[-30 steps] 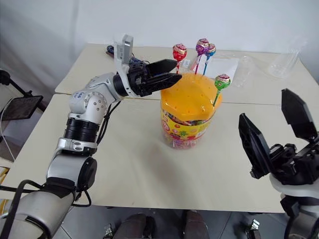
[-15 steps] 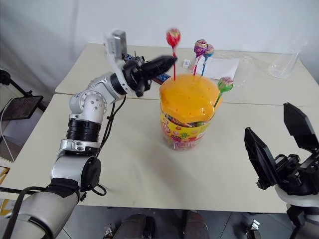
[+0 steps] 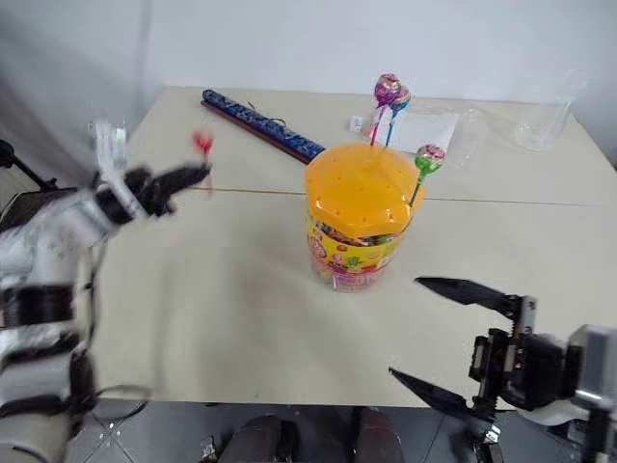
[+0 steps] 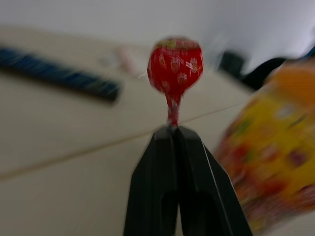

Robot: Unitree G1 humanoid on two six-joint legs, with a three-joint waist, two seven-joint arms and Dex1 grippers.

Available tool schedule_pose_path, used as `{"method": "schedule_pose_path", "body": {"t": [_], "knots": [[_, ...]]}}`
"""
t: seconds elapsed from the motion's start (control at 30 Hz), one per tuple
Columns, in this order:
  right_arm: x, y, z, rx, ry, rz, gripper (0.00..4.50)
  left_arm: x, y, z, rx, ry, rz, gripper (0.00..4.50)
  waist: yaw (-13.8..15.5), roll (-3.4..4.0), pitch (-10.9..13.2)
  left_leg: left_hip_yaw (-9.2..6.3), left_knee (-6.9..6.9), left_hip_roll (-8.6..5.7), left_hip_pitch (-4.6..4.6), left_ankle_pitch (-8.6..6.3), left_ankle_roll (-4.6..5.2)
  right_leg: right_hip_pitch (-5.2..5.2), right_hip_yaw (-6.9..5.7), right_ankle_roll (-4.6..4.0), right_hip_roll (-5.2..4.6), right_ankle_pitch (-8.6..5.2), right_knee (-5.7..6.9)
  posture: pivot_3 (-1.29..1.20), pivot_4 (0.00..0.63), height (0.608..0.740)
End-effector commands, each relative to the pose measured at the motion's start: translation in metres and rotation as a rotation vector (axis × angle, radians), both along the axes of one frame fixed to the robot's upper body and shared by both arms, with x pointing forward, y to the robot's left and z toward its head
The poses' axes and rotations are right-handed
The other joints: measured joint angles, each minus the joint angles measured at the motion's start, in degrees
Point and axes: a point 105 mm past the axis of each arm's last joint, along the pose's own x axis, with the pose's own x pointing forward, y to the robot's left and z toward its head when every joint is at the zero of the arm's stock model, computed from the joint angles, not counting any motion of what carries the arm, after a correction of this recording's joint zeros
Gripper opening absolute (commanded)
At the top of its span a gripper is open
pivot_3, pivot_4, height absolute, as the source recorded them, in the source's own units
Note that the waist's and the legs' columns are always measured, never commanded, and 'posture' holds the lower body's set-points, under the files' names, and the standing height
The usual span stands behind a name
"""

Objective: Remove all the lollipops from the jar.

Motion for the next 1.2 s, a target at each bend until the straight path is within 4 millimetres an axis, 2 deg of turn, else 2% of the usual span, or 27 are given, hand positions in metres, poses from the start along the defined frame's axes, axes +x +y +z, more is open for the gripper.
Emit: {"method": "schedule_pose_path", "body": {"t": [0.03,0.17,0.27,0.33,0.43,0.6,0.67,0.7,0.73,0.83,0.93,1.0,1.07,1.2], "knots": [[0.008,-0.008,-0.013,-0.008,0.034,-0.003,4.50,-0.037,0.021,-0.026,0.084,0.129,0.106,0.03,-0.15,-0.02,0.01,-0.10,-0.01,0.02,-0.02,-0.02,0.00,0.01,0.04,-0.02,-0.07,-0.01,0.04,0.00,0.150,0.740],[0.018,-0.017,-0.021,-0.008,0.053,-0.040,4.50,-0.063,0.022,-0.051,0.122,0.220,0.094,0.03,1.33,-0.16,0.00,-0.70,0.25,-0.01,-0.13,-0.12,-0.19,0.22,0.03,-0.11,-0.33,-0.05,-0.15,0.00,0.150,0.740],[0.022,-0.021,-0.025,-0.015,0.061,-0.053,4.50,-0.071,0.023,-0.062,0.141,0.249,0.094,0.03,1.35,-0.05,-0.03,-0.71,0.20,-0.09,-0.11,-0.29,-0.51,0.25,0.03,-0.13,-0.71,-0.07,-0.25,0.00,0.150,0.740],[0.024,-0.025,-0.025,0.002,0.061,-0.079,4.50,-0.069,0.022,-0.060,0.129,0.218,0.090,0.48,1.23,0.13,-0.11,-0.69,0.17,-0.09,-0.10,-0.28,-0.55,0.23,0.02,-0.15,-0.71,-0.08,-0.24,0.00,0.150,0.740],[0.028,-0.031,-0.023,0.042,0.056,-0.127,4.50,-0.065,0.019,-0.052,0.110,0.166,0.062,1.25,1.22,0.23,-0.17,-0.64,0.13,-0.08,-0.10,-0.28,-0.54,0.17,0.00,-0.15,-0.67,-0.08,-0.16,0.00,0.150,0.740],[0.036,-0.046,-0.015,0.156,0.060,-0.249,4.50,-0.064,0.020,-0.009,0.097,-0.079,-0.100,2.75,1.17,0.23,-0.17,-0.52,0.13,-0.05,-0.12,-0.26,-0.52,0.14,-0.02,-0.15,-0.55,-0.08,-0.03,0.00,0.150,0.740],[0.038,-0.054,-0.015,0.181,0.131,-0.291,4.50,-0.065,0.025,0.012,0.118,-0.185,-0.187,3.36,1.18,0.24,-0.16,-0.40,0.13,-0.02,-0.13,-0.26,-0.52,0.05,-0.06,-0.15,-0.48,-0.08,-0.03,0.00,0.150,0.740],[0.039,-0.057,-0.015,0.182,0.160,-0.312,4.50,-0.064,0.028,0.018,0.116,-0.203,-0.200,3.36,1.22,0.24,-0.16,-0.36,0.12,0.00,-0.13,-0.24,-0.49,0.03,-0.07,-0.15,-0.47,-0.08,-0.02,0.00,0.150,0.740],[0.040,-0.061,-0.010,0.207,0.148,-0.328,4.50,-0.069,0.020,0.030,0.086,-0.251,-0.286,3.36,1.16,0.24,-0.16,-0.35,0.12,0.02,-0.13,-0.17,-0.36,0.02,-0.15,-0.18,-0.27,-0.09,-0.02,0.00,0.150,0.740],[0.052,-0.068,0.014,0.285,0.083,-0.386,4.50,-0.078,-0.026,0.073,-0.116,-0.400,-0.506,3.36,1.16,0.25,-0.16,-0.25,0.13,0.04,-0.13,-0.16,-0.32,0.02,-0.11,-0.18,-0.28,-0.09,-0.03,0.00,0.150,0.740],[0.074,-0.062,0.028,0.318,0.120,-0.440,4.50,-0.084,-0.061,0.097,-0.290,-0.558,-0.606,3.36,1.05,0.31,-0.18,-0.25,0.18,-0.02,-0.10,-0.15,-0.29,0.08,0.06,-0.12,-0.72,-0.06,0.02,0.00,0.150,0.740],[0.086,-0.054,0.032,0.308,0.139,-0.445,4.50,-0.086,-0.075,0.099,-0.370,-0.579,-0.642,3.36,1.01,0.33,-0.19,-0.27,0.17,-0.03,-0.09,-0.13,-0.27,0.06,0.03,-0.11,-0.68,-0.06,0.06,0.00,0.150,0.740],[0.096,-0.040,0.040,0.318,0.138,-0.406,4.50,-0.088,-0.087,0.098,-0.433,-0.576,-0.686,3.36,0.60,0.33,-0.19,-0.22,0.17,0.05,-0.09,-0.11,-0.25,0.04,-0.01,-0.12,-0.21,-0.06,0.10,0.00,0.150,0.740],[0.114,-0.018,0.049,0.279,0.148,-0.357,4.50,-0.085,-0.103,0.083,-0.428,-0.530,-0.730,3.36,-0.07,0.33,-0.19,0.03,0.15,0.04,-0.11,-0.06,-0.17,-0.06,-0.18,-0.13,0.02,-0.07,0.09,0.00,0.150,0.740]]}}
